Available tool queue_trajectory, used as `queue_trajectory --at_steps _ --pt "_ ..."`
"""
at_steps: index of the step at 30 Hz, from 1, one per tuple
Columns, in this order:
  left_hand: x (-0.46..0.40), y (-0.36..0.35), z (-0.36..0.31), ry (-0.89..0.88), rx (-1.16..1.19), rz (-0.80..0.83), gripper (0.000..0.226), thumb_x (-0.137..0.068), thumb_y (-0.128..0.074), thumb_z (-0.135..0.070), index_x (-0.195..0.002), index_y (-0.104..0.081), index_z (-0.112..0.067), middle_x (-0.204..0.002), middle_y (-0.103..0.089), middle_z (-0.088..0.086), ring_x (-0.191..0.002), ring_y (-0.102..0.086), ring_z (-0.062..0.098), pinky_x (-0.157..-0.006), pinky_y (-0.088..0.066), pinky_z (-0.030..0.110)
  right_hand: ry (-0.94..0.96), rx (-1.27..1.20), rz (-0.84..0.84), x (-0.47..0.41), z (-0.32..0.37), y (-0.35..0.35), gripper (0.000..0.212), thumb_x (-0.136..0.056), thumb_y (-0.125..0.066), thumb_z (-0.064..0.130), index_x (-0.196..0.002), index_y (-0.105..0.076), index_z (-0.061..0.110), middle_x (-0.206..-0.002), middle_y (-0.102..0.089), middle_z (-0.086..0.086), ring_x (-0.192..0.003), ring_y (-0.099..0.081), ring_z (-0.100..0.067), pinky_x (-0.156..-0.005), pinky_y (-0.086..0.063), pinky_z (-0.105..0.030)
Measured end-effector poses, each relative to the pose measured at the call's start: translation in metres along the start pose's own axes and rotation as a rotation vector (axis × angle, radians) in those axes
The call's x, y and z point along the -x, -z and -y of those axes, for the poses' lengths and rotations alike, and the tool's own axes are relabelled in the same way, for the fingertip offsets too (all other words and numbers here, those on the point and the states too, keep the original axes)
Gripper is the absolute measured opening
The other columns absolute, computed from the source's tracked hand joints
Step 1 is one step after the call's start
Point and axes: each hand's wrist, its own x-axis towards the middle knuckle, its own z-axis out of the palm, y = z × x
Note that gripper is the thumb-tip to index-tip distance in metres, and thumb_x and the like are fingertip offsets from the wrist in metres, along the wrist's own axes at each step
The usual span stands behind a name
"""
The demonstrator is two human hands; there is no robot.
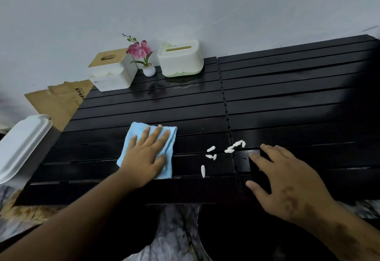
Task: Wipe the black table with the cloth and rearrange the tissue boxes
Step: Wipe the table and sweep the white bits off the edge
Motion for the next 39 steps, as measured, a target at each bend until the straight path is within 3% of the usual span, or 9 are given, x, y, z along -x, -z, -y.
queue_trajectory --at_steps 6,12,20,26,31,39 --pt "0.023 -0.009 -0.054 0.071 -0.038 0.019 0.077 -0.081 -0.008 -0.056 -0.155 0.003 -0.038 -0.164 0.009 -0.009 -0.151 0.011 0.029 -0.120 0.001 0.054 0.018 -0.033 0.018 0.002 0.002 0.005 0.071 -0.080 -0.049 0.068 -0.140 -0.048 0.030 -0.148 -0.045 -0.002 -0.138 -0.040 -0.025 -0.101 -0.044 -0.037" --pt "0.015 -0.014 -0.117 -0.111 -0.059 0.038 0.074 -0.086 -0.013 -0.052 -0.156 0.001 -0.032 -0.165 0.007 -0.005 -0.150 0.013 0.032 -0.119 0.004 0.056 0.010 -0.070 0.023 0.001 0.004 0.008 0.070 -0.081 -0.050 0.068 -0.142 -0.045 0.032 -0.152 -0.038 0.002 -0.142 -0.033 -0.022 -0.102 -0.043 -0.036" --pt "0.004 0.005 -0.006 0.042 -0.029 0.092 0.083 -0.074 -0.013 -0.066 -0.153 0.004 -0.045 -0.164 0.010 -0.010 -0.151 0.009 0.024 -0.120 -0.002 0.050 0.021 -0.066 0.031 0.003 0.005 0.009 0.071 -0.083 -0.048 0.068 -0.144 -0.041 0.032 -0.153 -0.036 0.002 -0.143 -0.031 -0.021 -0.105 -0.040 -0.036" --pt "-0.013 0.011 0.059 0.059 -0.062 0.097 0.076 -0.080 -0.012 -0.066 -0.152 0.004 -0.046 -0.164 0.007 -0.010 -0.151 0.010 0.025 -0.120 -0.002 0.052 0.020 -0.073 0.034 0.004 0.006 0.013 0.071 -0.084 -0.047 0.068 -0.145 -0.041 0.032 -0.154 -0.036 0.002 -0.143 -0.030 -0.022 -0.105 -0.039 -0.035" --pt "-0.042 0.014 0.036 0.038 -0.064 0.071 0.079 -0.077 -0.009 -0.061 -0.154 0.001 -0.044 -0.165 0.001 -0.005 -0.151 0.009 0.028 -0.119 0.000 0.054 0.029 -0.088 0.056 0.005 0.006 0.015 0.072 -0.088 -0.037 0.069 -0.150 -0.024 0.034 -0.160 -0.021 0.003 -0.147 -0.018 -0.020 -0.112 -0.030 -0.031" --pt "-0.154 0.015 -0.078 -0.048 -0.056 0.074 0.065 -0.096 -0.026 -0.049 -0.155 0.001 -0.039 -0.166 0.003 0.001 -0.150 0.011 0.034 -0.118 0.005 0.058 0.011 -0.208 0.030 0.011 0.003 0.014 0.068 -0.089 -0.045 0.063 -0.149 -0.030 0.034 -0.159 -0.022 0.005 -0.148 -0.014 -0.016 -0.115 -0.024 -0.031"
